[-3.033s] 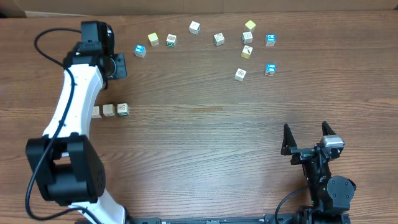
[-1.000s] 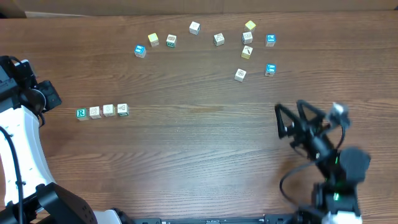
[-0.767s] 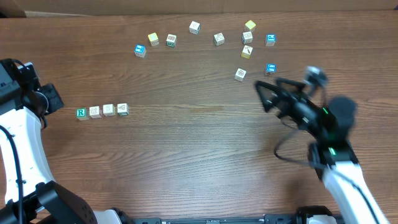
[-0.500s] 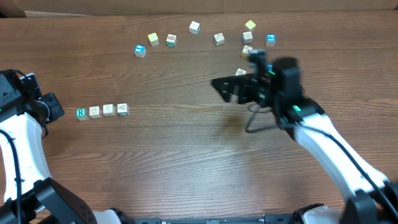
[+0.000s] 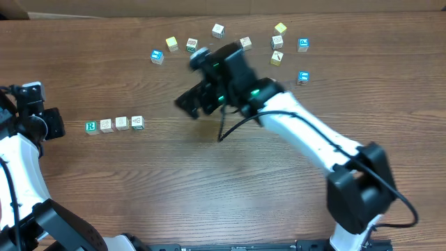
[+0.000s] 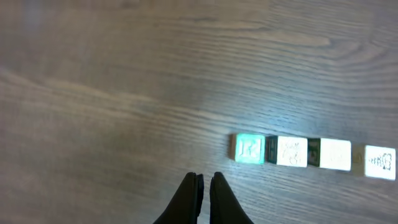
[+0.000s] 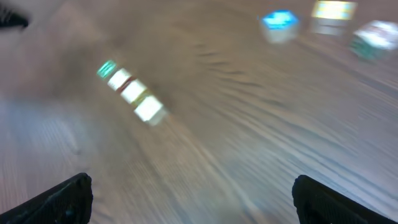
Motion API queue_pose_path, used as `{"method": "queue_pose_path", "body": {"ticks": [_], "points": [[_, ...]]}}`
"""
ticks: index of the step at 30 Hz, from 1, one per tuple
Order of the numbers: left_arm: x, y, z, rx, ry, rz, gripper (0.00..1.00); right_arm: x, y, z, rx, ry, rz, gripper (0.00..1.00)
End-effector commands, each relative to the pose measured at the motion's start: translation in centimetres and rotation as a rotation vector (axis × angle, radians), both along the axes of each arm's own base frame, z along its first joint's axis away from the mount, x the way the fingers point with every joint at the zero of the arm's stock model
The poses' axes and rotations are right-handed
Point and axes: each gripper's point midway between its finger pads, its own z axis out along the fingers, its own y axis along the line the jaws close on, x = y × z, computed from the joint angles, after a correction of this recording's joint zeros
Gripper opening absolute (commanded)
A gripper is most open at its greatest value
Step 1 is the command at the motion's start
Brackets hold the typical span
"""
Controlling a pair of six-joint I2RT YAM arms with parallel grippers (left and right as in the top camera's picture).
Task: Form a horizontal line
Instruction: 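Reach the right gripper to the '3' block at the row's right end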
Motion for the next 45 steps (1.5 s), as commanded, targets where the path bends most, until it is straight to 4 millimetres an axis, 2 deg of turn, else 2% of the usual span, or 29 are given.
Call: {"method": "queue_pose_path", "body": {"ticks": [1,2,3,4,5,6,7,13,20,24,30,33,38,45], "points": [[0.6,-0.6,-0.8,0.026,-0.004,-0.137,0.04,-1.7,3.2,1.5,0.047,-0.079,0.143,1.0],[0.7,-0.6,-1.2,0.022,0.001,-0.145,0.04,-1.9,3.9,1.9,0.062,-0.099,0.154,1.0],[0.8,-0.5,-1.6,0.016,0.008,-0.146,0.04,-2.0,4.4,2.4,0.078,-0.124,0.166,0.93],[0.8,-0.4,-2.3,0.006,0.019,-0.145,0.04,-2.0,5.0,2.6,0.085,-0.161,0.187,0.73],[0.9,-0.3,-2.9,-0.001,0.027,-0.145,0.04,-1.8,5.3,2.7,0.083,-0.192,0.187,0.47],[1.1,-0.2,-3.5,-0.008,0.035,-0.145,0.04,-1.0,5.5,2.2,0.064,-0.213,0.153,0.13],[1.3,-0.1,-4.1,-0.012,0.04,-0.145,0.04,-0.4,5.5,1.7,0.047,-0.222,0.114,0.03],[2.4,0.8,-6.2,-0.03,0.037,-0.119,0.04,1.1,7.0,-2.4,-0.026,-0.149,0.113,0.03],[3.2,1.3,-5.7,-0.043,-0.027,-0.12,0.05,4.3,10.3,-2.5,-0.007,-0.122,0.125,0.03],[3.1,1.9,-6.7,-0.068,-0.029,-0.11,0.04,5.8,11.5,-4.2,0.049,-0.033,0.098,0.03],[2.7,1.6,-9.1,-0.122,0.01,-0.11,0.04,5.1,11.5,-8.9,0.0,0.125,0.111,0.03],[2.9,1.2,-9.8,-0.153,0.005,-0.127,0.04,4.7,11.4,-10.3,-0.021,0.153,0.113,0.03],[3.4,-0.2,-10.4,-0.204,-0.026,-0.202,0.04,3.8,11.4,-11.4,-0.02,0.203,0.142,0.03],[3.3,-0.4,-11.9,-0.217,-0.004,-0.224,0.04,2.8,11.9,-11.6,0.009,0.239,0.185,0.03]]}}
